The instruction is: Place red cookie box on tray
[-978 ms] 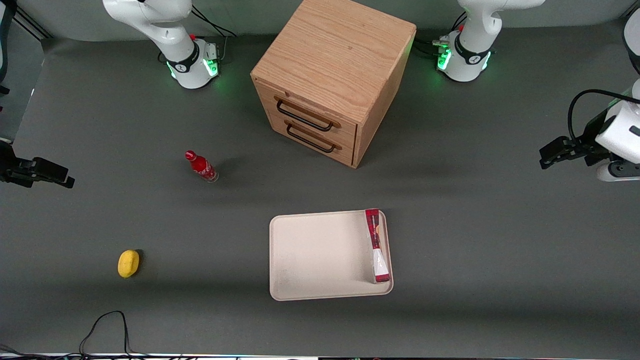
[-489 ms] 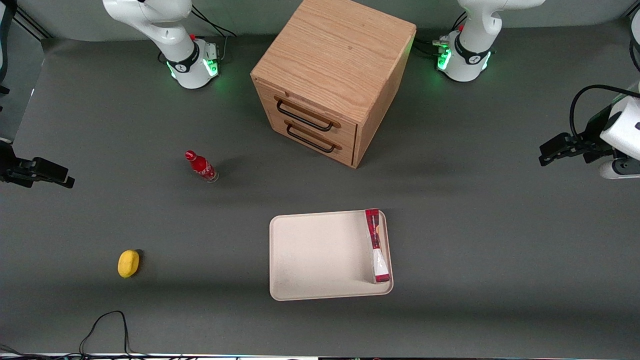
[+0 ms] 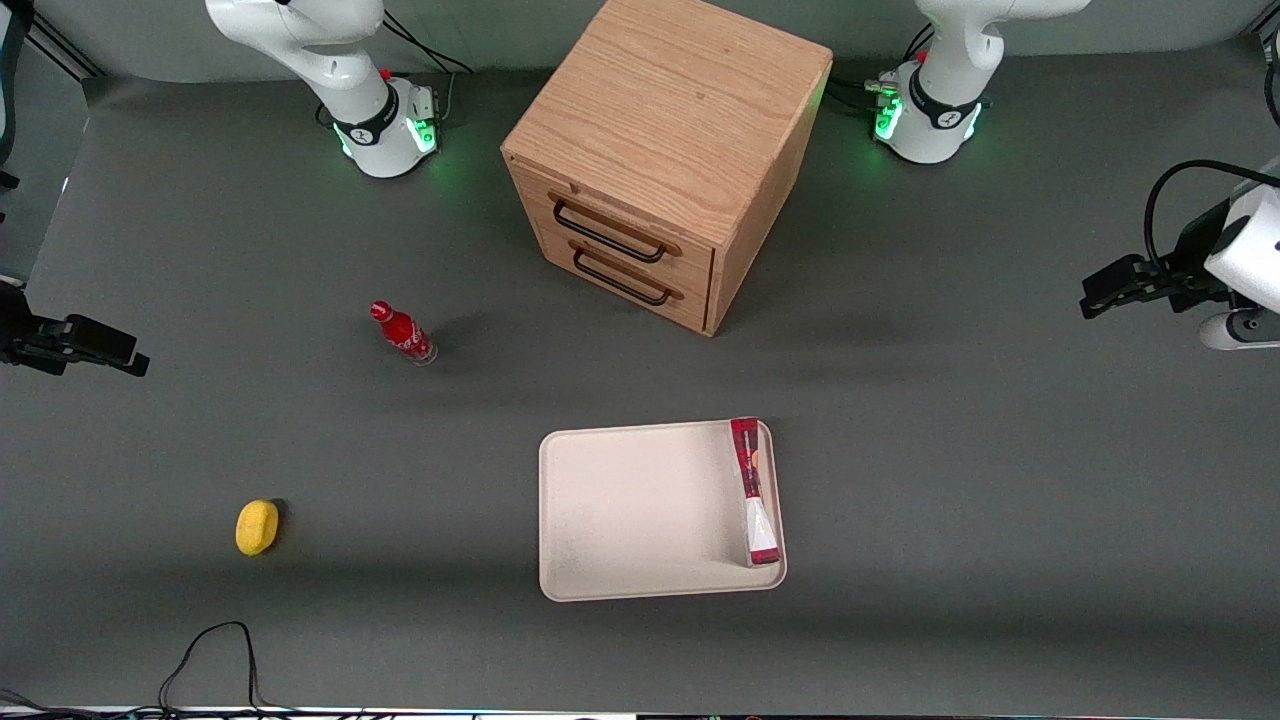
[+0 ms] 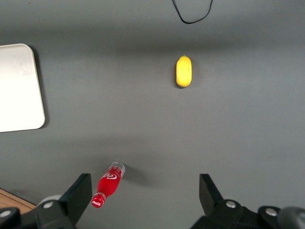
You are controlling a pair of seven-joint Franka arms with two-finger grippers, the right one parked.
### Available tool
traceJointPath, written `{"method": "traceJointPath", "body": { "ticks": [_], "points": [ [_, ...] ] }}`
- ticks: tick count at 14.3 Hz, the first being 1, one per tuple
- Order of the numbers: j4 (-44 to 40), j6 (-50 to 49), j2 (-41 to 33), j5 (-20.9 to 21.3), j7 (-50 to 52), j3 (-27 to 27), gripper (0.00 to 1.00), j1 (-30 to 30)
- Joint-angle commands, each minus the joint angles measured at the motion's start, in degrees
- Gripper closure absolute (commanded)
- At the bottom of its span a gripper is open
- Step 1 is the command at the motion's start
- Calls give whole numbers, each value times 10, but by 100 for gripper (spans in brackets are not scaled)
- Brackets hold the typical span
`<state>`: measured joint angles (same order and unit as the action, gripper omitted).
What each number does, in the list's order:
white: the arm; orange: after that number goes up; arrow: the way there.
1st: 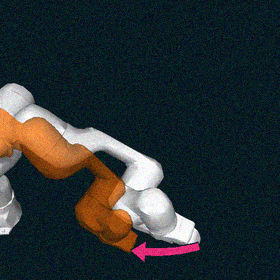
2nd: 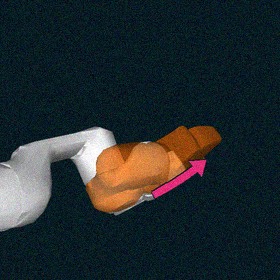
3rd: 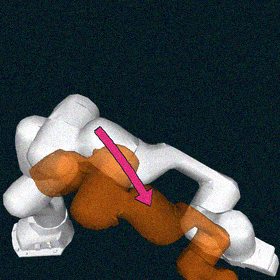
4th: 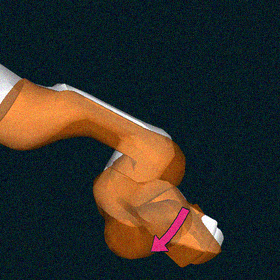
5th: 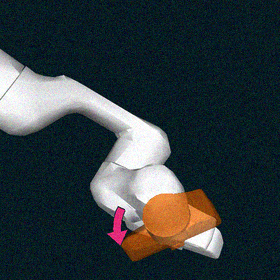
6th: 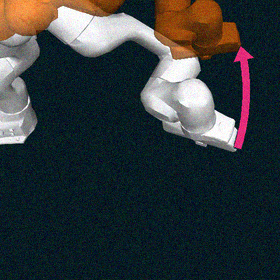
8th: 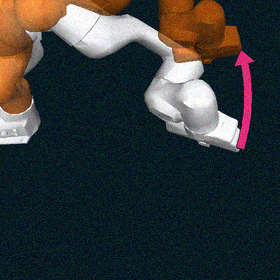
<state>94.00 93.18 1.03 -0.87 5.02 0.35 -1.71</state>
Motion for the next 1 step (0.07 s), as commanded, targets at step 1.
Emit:
{"method": "traceJointPath", "body": {
  "ticks": [1],
  "points": [
    [-10, -20, -1, -4, -9, -1, 0, 3]
  ]
}}
